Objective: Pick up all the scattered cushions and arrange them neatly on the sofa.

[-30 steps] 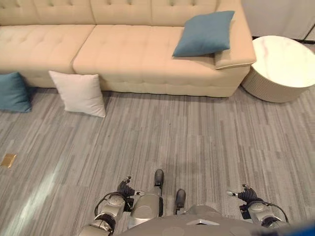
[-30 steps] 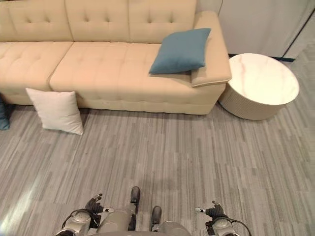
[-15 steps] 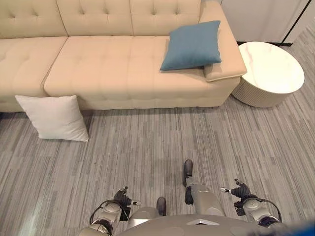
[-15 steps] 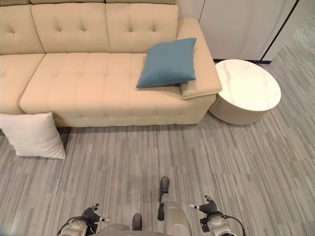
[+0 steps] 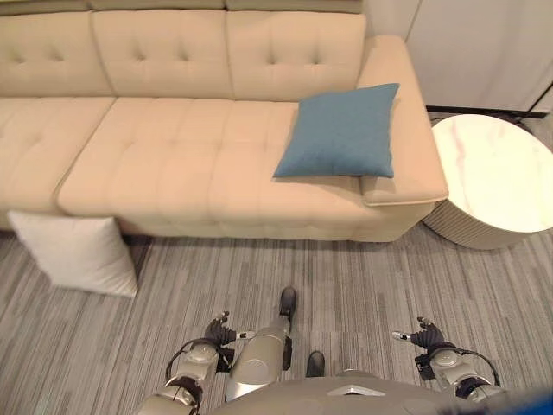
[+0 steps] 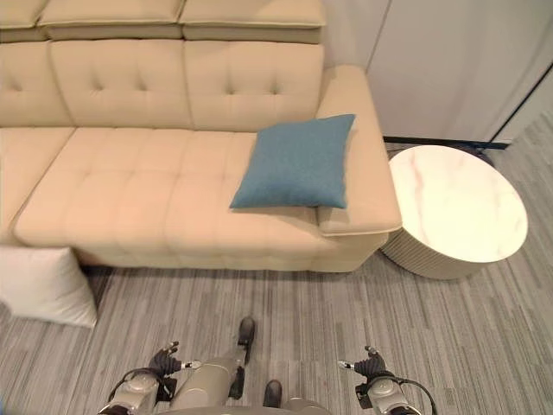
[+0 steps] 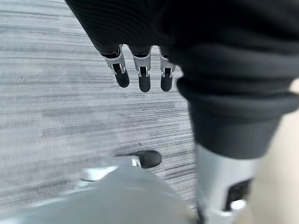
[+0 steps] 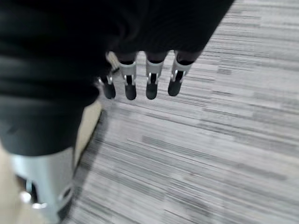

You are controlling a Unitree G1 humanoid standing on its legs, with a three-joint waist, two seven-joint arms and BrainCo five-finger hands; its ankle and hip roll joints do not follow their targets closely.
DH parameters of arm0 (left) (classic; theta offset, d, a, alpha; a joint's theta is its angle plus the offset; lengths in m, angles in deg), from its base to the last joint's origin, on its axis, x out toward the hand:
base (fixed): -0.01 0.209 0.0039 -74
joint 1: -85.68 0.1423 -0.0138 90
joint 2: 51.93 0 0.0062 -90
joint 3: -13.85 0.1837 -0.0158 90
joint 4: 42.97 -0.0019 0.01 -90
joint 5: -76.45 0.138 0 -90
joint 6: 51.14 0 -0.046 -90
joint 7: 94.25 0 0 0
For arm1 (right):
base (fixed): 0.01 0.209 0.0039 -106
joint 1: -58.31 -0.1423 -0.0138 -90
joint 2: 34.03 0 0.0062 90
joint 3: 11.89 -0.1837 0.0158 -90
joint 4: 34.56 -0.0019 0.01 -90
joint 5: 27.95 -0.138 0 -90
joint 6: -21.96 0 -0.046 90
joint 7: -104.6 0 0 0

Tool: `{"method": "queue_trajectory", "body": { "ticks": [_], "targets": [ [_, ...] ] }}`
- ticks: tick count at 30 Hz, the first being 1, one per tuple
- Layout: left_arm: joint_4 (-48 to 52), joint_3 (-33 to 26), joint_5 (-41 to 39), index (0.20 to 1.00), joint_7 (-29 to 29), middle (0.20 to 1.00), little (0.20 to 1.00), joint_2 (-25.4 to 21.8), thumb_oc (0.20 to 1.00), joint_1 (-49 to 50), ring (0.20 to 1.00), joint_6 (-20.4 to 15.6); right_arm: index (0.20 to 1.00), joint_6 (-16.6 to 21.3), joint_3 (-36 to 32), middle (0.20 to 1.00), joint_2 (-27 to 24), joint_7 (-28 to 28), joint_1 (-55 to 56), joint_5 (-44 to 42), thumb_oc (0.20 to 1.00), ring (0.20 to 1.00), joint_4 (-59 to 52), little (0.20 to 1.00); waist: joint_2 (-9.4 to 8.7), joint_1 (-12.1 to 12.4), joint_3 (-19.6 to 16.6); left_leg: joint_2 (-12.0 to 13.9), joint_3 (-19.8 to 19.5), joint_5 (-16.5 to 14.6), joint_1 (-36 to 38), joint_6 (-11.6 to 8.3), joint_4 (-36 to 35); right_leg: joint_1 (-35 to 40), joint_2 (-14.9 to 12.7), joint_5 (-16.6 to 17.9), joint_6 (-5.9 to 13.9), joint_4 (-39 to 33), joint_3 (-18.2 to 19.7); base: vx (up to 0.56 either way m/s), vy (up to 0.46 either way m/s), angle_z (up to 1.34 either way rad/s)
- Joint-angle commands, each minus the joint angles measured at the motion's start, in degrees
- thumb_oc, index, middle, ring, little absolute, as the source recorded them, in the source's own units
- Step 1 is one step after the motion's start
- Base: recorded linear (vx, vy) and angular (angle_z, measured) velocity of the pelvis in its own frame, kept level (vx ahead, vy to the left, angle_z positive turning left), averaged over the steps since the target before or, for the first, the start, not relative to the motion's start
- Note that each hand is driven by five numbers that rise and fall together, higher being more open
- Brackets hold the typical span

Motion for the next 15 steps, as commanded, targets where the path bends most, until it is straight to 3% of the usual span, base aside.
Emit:
{"method": "queue_trajectory", "body": {
  "ticks": [1,3,4,5,7,8,11,13,15],
  "targets": [
    [2.4,1.6,0.5,1.0,-0.3,1.0,1.0,-1.0,1.0,-2.4,1.0,-0.4,1.0,0.8,-0.9,1.0,-1.3,0.2,-0.7,0.6,1.0,1.0,-3.5,1.0,-1.31,2.7,0.5,0.3,0.4,-6.9,-2.1,-2.93,7.5,-12.2,-4.7,6.7,5.0,11.6,1.4,0.09,0.102,-0.26],
    [3.0,1.5,0.0,1.0,0.2,1.0,1.0,-1.6,1.0,-2.9,1.0,-0.6,1.0,1.0,-1.0,1.0,-1.2,0.1,-1.4,0.5,1.0,1.0,-4.6,1.0,-0.17,1.9,1.4,0.9,0.1,-7.8,-0.4,-2.03,7.3,-18.3,-5.1,9.6,6.16,20.3,0.6,0.14,0.105,-0.07],
    [3.2,1.5,0.0,1.0,0.3,1.0,1.0,-1.6,1.0,-2.9,1.0,-0.6,1.0,1.0,-1.1,1.0,-1.2,0.1,-1.6,0.5,1.0,1.0,-5.0,1.0,0.01,1.8,1.3,1.0,0.0,-8.1,0.3,-1.9,7.1,-19.2,-5.6,9.6,5.9,20.5,0.0,0.31,0.06,0.08],
    [3.3,1.6,-0.3,1.0,0.3,1.0,1.0,-1.7,1.0,-2.9,1.0,-0.7,1.0,1.1,-1.0,1.0,-1.4,0.0,-1.7,0.6,1.0,1.0,-5.6,1.0,0.29,1.3,0.9,0.9,-0.5,-9.1,2.5,-1.73,5.8,-21.3,-6.0,9.1,4.83,16.9,-1.8,0.31,-0.009,0.03],
    [3.1,1.7,-0.1,1.0,0.3,1.0,1.0,-1.6,1.0,-2.9,1.0,-0.7,1.0,0.9,-0.7,1.0,-1.5,0.0,-1.8,0.6,1.0,1.0,-5.6,1.0,0.27,0.7,1.0,0.6,-0.8,-9.9,4.4,-1.84,5.2,-21.7,-6.0,9.9,4.63,12.3,-2.5,0.33,-0.052,0.0],
    [2.4,1.8,0.2,1.0,0.5,1.0,1.0,-1.3,1.0,-3.1,1.0,-0.8,1.0,0.6,-0.7,1.0,-1.8,-0.2,-2.0,0.6,1.0,1.0,-6.0,1.0,0.01,-0.2,0.9,-0.1,-1.9,-11.1,6.4,-1.88,4.8,-24.9,-5.6,12.4,5.22,7.0,-2.2,0.33,-0.08,-0.02],
    [1.8,1.4,0.5,1.0,0.5,1.0,1.0,-1.2,1.0,-3.1,1.0,-1.0,1.0,0.4,-0.5,1.0,-2.4,-0.3,-2.0,1.2,1.0,1.0,-6.5,1.0,-0.22,-1.2,1.7,-0.3,-3.2,-12.6,8.7,-2.37,4.8,-25.0,-5.2,14.1,5.92,2.7,-1.9,0.29,-0.127,0.14],
    [0.8,1.1,1.4,1.0,0.7,1.0,1.0,-0.8,1.0,-2.4,1.0,-1.2,1.0,0.6,-0.2,1.0,-2.4,-0.2,-1.5,1.3,1.0,1.0,-6.4,1.0,-0.64,-1.4,0.3,0.5,-3.9,-13.9,11.0,-3.27,3.7,-23.4,-5.0,15.3,5.55,0.8,-1.2,0.36,-0.235,0.3],
    [0.7,1.0,1.1,1.0,0.8,1.0,1.0,-0.3,1.0,-2.4,1.0,-1.2,1.0,1.1,-0.4,1.0,-2.5,-0.3,-1.5,0.9,1.0,1.0,-6.4,1.0,-0.72,-1.6,0.1,1.9,-3.7,-13.6,10.2,-5.3,6.8,-20.4,-5.1,15.3,4.89,-1.0,-1.8,0.23,-0.244,0.35]
  ]
}}
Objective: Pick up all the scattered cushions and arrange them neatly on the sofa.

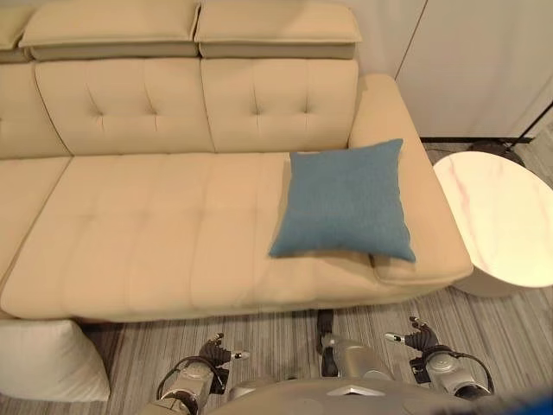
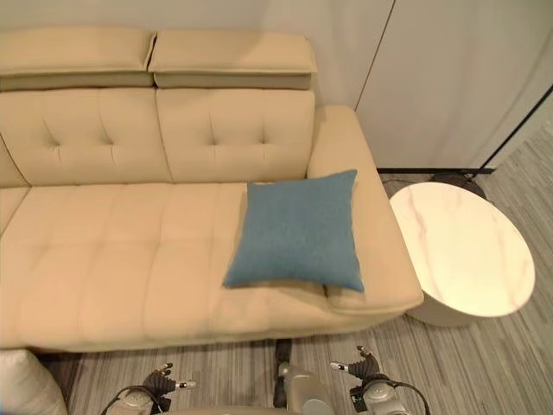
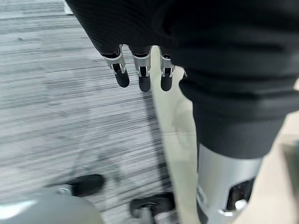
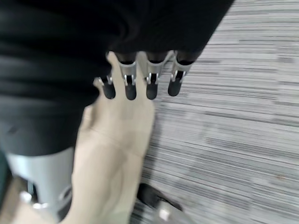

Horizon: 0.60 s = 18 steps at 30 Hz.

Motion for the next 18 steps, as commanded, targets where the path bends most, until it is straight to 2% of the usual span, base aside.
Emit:
{"method": "queue_trajectory", "body": {
  "ticks": [1,2,3,4,5,6,7,9,11,18],
  "targets": [
    [1.3,0.1,-0.4,1.0,1.0,1.0,1.0,-0.9,1.0,-2.4,1.0,-1.5,1.0,2.1,-1.2,1.0,-2.4,-1.2,-2.3,-0.1,1.0,1.0,-0.7,1.0,-1.92,0.8,1.5,5.7,0.6,1.5,-10.8,-2.64,7.3,2.9,-1.8,-4.1,11.47,0.3,1.4,0.07,-0.187,0.45],
    [1.5,0.1,-1.1,1.0,1.2,1.0,1.0,-0.8,1.0,-2.7,1.0,-1.6,1.0,2.3,-1.3,1.0,-2.6,-1.5,-2.5,-0.6,1.0,1.0,-0.9,1.0,-2.17,0.8,1.8,5.7,1.1,2.2,-13.3,-3.01,10.6,3.6,-2.1,-4.3,11.16,-0.2,1.2,0.08,-0.193,0.27],
    [2.3,-0.3,-3.1,1.0,1.5,1.0,1.0,-0.6,1.0,-3.1,1.0,-1.7,1.0,2.4,-1.8,1.0,-2.6,-1.7,-2.5,-1.7,1.0,1.0,-0.9,1.0,-2.63,1.0,1.9,6.5,3.4,2.0,-16.2,-2.74,11.7,4.9,-2.4,-5.3,10.78,-1.0,0.8,0.08,-0.098,0.2],
    [2.8,-0.5,-4.0,1.0,1.7,1.0,1.0,-0.5,1.0,-3.1,1.0,-1.8,1.0,2.6,-2.2,1.0,-2.6,-1.8,-2.2,-2.2,1.0,1.0,-1.2,1.0,-2.81,1.2,1.9,6.9,4.6,1.6,-17.0,-2.57,10.9,5.4,-2.7,-5.6,10.81,-1.0,0.3,0.13,-0.064,0.17],
    [3.6,-0.7,-5.0,1.0,1.9,1.0,1.0,-0.5,1.0,-3.2,1.0,-1.9,1.0,2.9,-3.1,1.0,-2.7,-2.1,-1.5,-2.9,1.0,1.0,-1.6,1.0,-2.68,1.3,1.7,8.0,6.7,2.5,-17.4,-2.54,6.0,6.3,-2.7,-6.4,10.99,-1.3,-0.4,0.12,-0.009,0.23],
    [3.9,-0.6,-5.1,1.0,2.1,1.0,1.0,-0.6,1.0,-3.3,1.0,-1.9,1.0,3.1,-3.8,1.0,-2.8,-2.4,-1.1,-3.2,1.0,1.0,-2.0,1.0,-2.3,1.3,1.8,8.4,7.7,3.6,-17.9,-2.56,4.2,6.7,-2.4,-6.7,11.13,-1.2,-1.3,0.13,0.021,0.21],
    [5.1,-1.4,-6.6,1.0,3.2,1.0,1.0,-0.5,1.0,-3.0,1.0,-2.4,1.0,3.6,-5.0,1.0,-2.7,-3.0,-0.5,-3.6,1.0,1.0,-3.7,1.0,-1.68,1.1,1.7,8.7,7.4,4.8,-17.0,-2.91,1.5,7.1,-1.9,-7.2,11.26,-1.0,-1.5,0.07,0.018,-0.06],
    [5.9,-1.5,-7.0,1.0,3.3,1.0,1.0,-0.3,1.0,-2.8,1.0,-2.6,1.0,4.0,-5.4,1.0,-2.6,-3.1,0.3,-3.6,1.0,1.0,-4.9,1.0,-1.42,0.9,1.5,8.5,7.2,4.9,-16.4,-2.85,0.3,7.4,-1.7,-7.3,11.15,-1.1,-1.2,0.07,0.051,0.08],
    [8.0,-2.2,-6.7,1.0,3.7,1.0,1.0,-0.6,1.0,-1.8,1.0,-2.6,1.0,4.8,-7.4,1.0,-3.1,-3.6,2.8,-3.2,1.0,1.0,-10.3,1.0,-0.86,0.2,0.2,8.1,8.4,5.8,-12.8,-2.67,-4.4,8.0,-1.4,-7.2,11.44,-1.7,-0.7,0.14,0.117,-0.13],
    [13.1,-2.6,-6.7,1.0,4.5,1.0,1.0,-1.3,1.0,-0.3,1.0,-2.8,1.0,3.9,-8.6,1.0,-4.3,-5.9,6.3,3.1,1.0,1.0,-17.7,1.0,-0.7,-0.4,-0.6,7.9,10.1,6.1,-9.7,-2.04,-7.9,7.8,-1.6,-6.6,12.41,-1.7,1.1,0.03,0.072,-0.21]
  ]
}}
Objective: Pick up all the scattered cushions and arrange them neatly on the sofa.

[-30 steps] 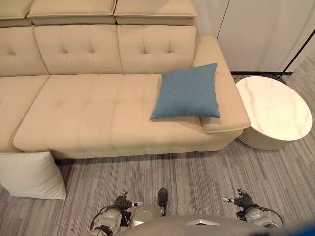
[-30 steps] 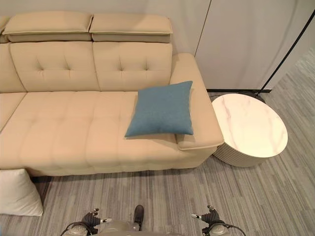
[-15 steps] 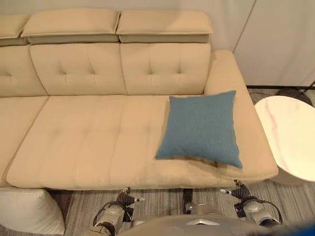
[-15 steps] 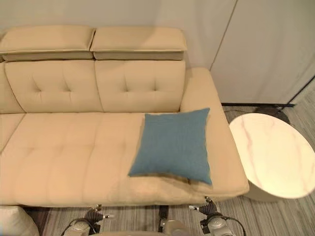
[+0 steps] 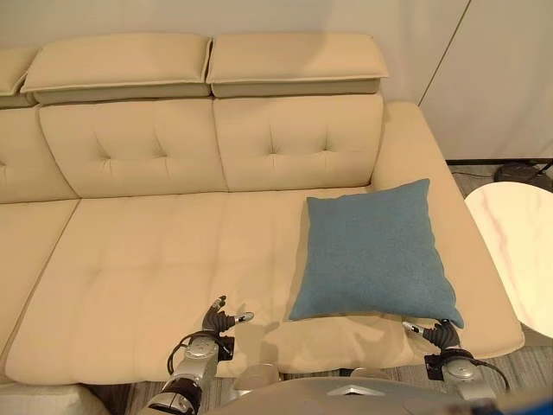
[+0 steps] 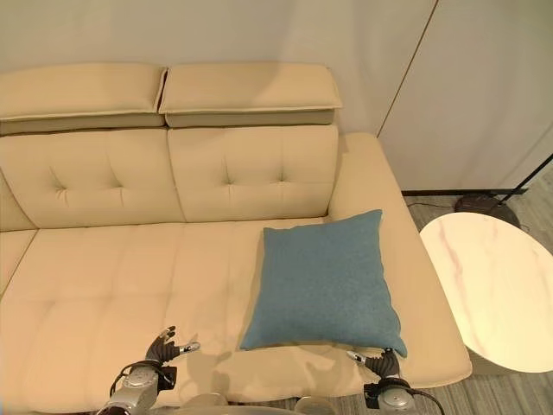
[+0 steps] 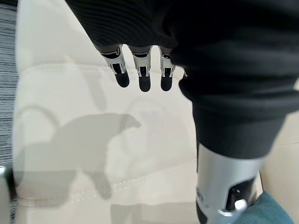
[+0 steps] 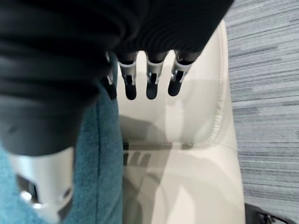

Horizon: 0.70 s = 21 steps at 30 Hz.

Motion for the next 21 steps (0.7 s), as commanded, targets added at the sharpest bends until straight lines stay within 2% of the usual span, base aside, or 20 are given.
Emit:
{"method": "queue_trajectory", "body": {
  "ticks": [1,6,9,12,16,21],
  "targets": [
    [-0.3,-1.2,-1.1,1.0,1.4,1.0,1.0,0.2,1.0,-1.5,1.0,-1.2,1.0,1.5,-0.1,1.0,-3.2,-3.4,-2.8,5.1,1.0,1.0,-1.6,1.0,-0.8,0.9,-1.7,-0.5,0.3,-4.2,0.9,-1.39,0.5,-7.0,3.4,5.1,2.44,0.0,0.1,0.01,0.069,-0.3],
    [4.7,-1.5,-1.8,1.0,2.2,1.0,1.0,-1.0,1.0,-1.4,1.0,-1.3,1.0,-0.3,-3.4,1.0,-5.5,-4.9,0.3,8.8,1.0,1.0,-5.9,1.0,-1.24,-0.1,-1.7,-0.5,1.5,-4.7,0.8,-1.0,0.5,-8.1,3.1,6.0,3.17,0.0,1.6,-0.01,0.046,-0.24],
    [8.9,-2.5,-1.3,1.0,1.8,1.0,1.0,-1.9,1.0,0.1,1.0,-1.4,1.0,-0.8,-8.7,1.0,-7.9,-6.0,3.1,10.0,1.0,1.0,-9.3,1.0,-1.29,-0.9,-1.8,-0.6,2.5,-5.1,0.8,-0.68,0.5,-8.8,2.8,6.6,3.91,0.0,2.7,-0.01,0.041,-0.28],
    [14.2,-4.0,-2.6,1.0,1.6,1.0,1.0,-2.6,1.0,1.7,1.0,-1.8,1.0,-0.3,-14.2,1.0,-11.5,-6.4,2.9,7.5,1.0,1.0,-14.7,1.0,-1.14,-1.1,-2.1,-0.7,3.7,-5.7,0.8,-0.36,0.5,-9.9,2.4,7.4,4.88,0.0,4.1,-0.01,0.045,-0.36],
    [17.0,-3.7,-4.4,1.0,2.1,1.0,1.0,-3.0,1.0,0.8,1.0,-2.1,1.0,0.7,-13.5,1.0,-12.8,-6.3,-1.6,4.0,1.0,1.0,-17.0,1.0,-0.98,-0.7,-1.9,-0.8,3.5,-5.7,0.1,-0.33,0.5,-10.8,2.2,7.6,5.04,0.0,4.2,0.0,-0.002,-0.21],
    [20.2,-0.3,-6.7,1.0,3.9,1.0,1.0,-3.5,1.0,-4.0,1.0,-3.1,1.0,2.0,-7.8,1.0,-12.1,-8.0,-11.9,-1.3,1.0,1.0,-16.6,1.0,-0.22,0.5,-0.8,-0.6,1.2,-3.9,-5.5,-1.0,0.5,-15.3,1.8,8.0,4.62,0.0,2.3,-0.08,-0.043,0.25]
  ]
}}
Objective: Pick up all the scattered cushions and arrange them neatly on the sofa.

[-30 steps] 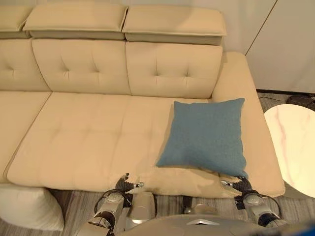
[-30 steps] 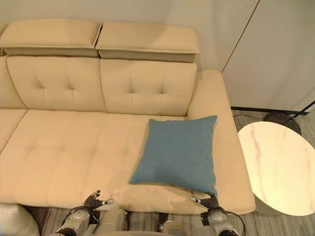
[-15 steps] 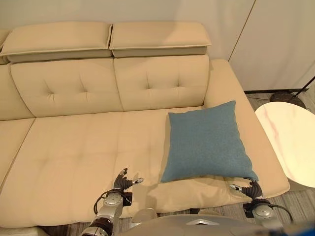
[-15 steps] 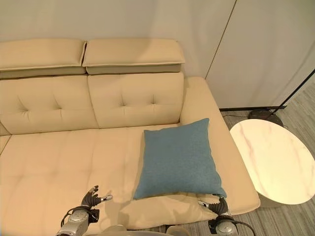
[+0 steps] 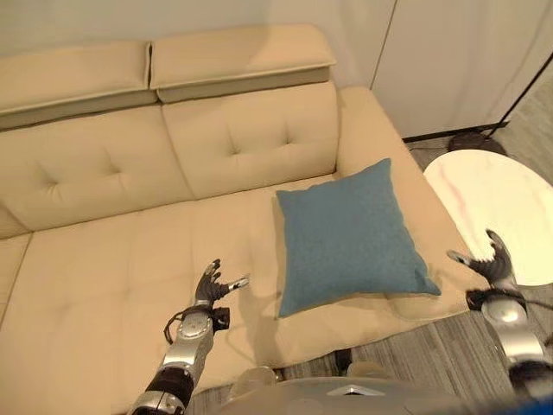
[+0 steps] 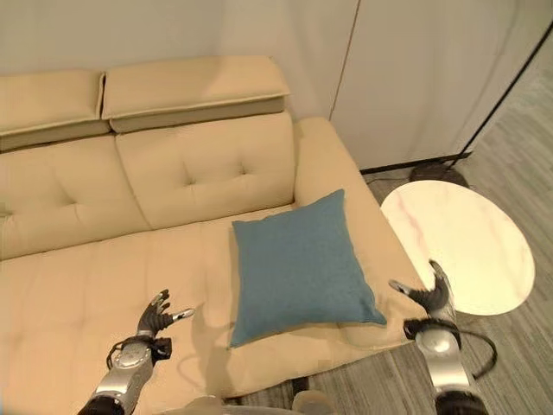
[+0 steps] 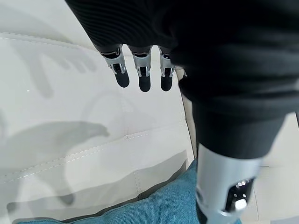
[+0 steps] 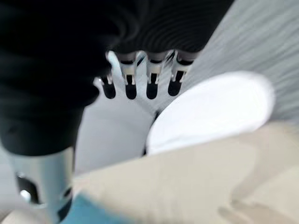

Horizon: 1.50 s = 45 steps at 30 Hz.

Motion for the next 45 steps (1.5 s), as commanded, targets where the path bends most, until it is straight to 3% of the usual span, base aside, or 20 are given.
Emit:
{"method": "queue_trajectory", "body": {
  "ticks": [1,5,9,16,23,26,32,45],
  "targets": [
    [0.5,-0.3,-2.8,1.0,2.0,1.0,1.0,-0.7,1.0,-3.6,1.0,-2.9,1.0,3.2,-0.9,1.0,-0.3,-2.5,-2.1,-2.9,1.0,1.0,1.3,1.0,-2.0,1.7,0.6,-2.1,-4.2,-5.4,1.1,-1.64,0.5,-6.3,0.6,4.0,3.51,0.5,-3.3,-0.05,-0.044,0.49],
    [1.7,1.7,-3.9,1.0,2.9,1.0,1.0,-0.4,1.0,-6.7,1.0,-3.7,1.0,3.2,1.0,1.0,1.2,-4.7,-6.4,-3.7,1.0,1.0,4.3,1.0,-1.62,2.0,1.0,-2.3,-5.6,-3.7,-3.3,-2.23,0.5,-9.8,0.4,4.5,2.95,0.5,-4.9,-0.05,-0.055,0.35],
    [2.0,4.0,-4.4,1.0,6.2,1.0,1.0,0.5,1.0,-11.8,1.0,-5.0,1.0,0.2,2.8,1.0,1.9,-11.4,-10.0,3.2,1.0,1.0,6.4,1.0,-1.14,1.7,1.2,-2.7,-7.1,-1.8,-9.3,-2.92,0.5,-14.4,0.6,5.2,2.1,0.5,-7.0,-0.04,-0.06,0.36],
    [1.5,6.0,-3.3,1.0,8.7,1.0,1.0,1.3,1.0,-14.7,1.0,-5.4,1.0,-1.2,3.1,1.0,3.3,-15.3,-8.6,7.7,1.0,1.0,5.4,1.0,-1.16,0.8,2.0,-2.7,-7.5,-1.6,-10.4,-2.99,0.5,-15.2,0.6,5.1,2.03,0.6,-7.5,0.0,-0.017,0.05],
    [-0.5,7.3,-4.4,1.0,9.4,1.0,1.0,1.3,1.0,-17.8,1.0,-5.8,1.0,-0.1,6.0,1.0,5.5,-13.6,-11.5,2.5,1.0,1.0,9.7,1.0,-0.69,0.3,2.8,-2.9,-7.0,-1.1,-12.8,-3.08,0.5,-18.0,0.5,5.8,2.04,0.8,-6.7,-0.01,-0.001,-0.07],
    [-1.8,8.1,-5.1,1.0,9.3,1.0,1.0,0.7,1.0,-20.8,1.0,-6.1,1.0,1.8,8.0,1.0,6.8,-10.6,-14.4,-3.9,1.0,1.0,12.9,1.0,-0.45,0.3,3.5,-2.9,-6.9,-0.4,-15.0,-3.45,0.5,-20.3,0.4,6.3,2.09,0.8,-6.3,-0.03,-0.027,-0.11],
    [-4.6,8.8,-8.0,1.0,8.4,1.0,1.0,-0.3,1.0,-27.2,1.0,-6.7,1.0,3.8,11.1,1.0,8.9,-7.5,-18.4,-8.9,1.0,1.0,15.3,1.0,-0.14,-0.1,3.7,-2.8,-6.8,0.5,-18.7,-4.06,0.5,-24.1,0.5,6.9,2.42,0.8,-6.1,-0.01,-0.032,-0.05],
    [-14.6,16.0,-8.3,1.0,6.8,1.0,1.0,6.3,1.0,-38.6,1.0,-4.6,1.0,7.3,16.6,1.0,12.7,-8.2,-29.0,-12.8,1.0,1.0,11.4,1.0,0.3,-2.2,5.3,-2.0,-7.0,1.7,-25.9,-4.77,0.5,-32.8,0.8,7.5,2.65,1.8,-5.9,-0.01,-0.02,-0.07]
  ]
}}
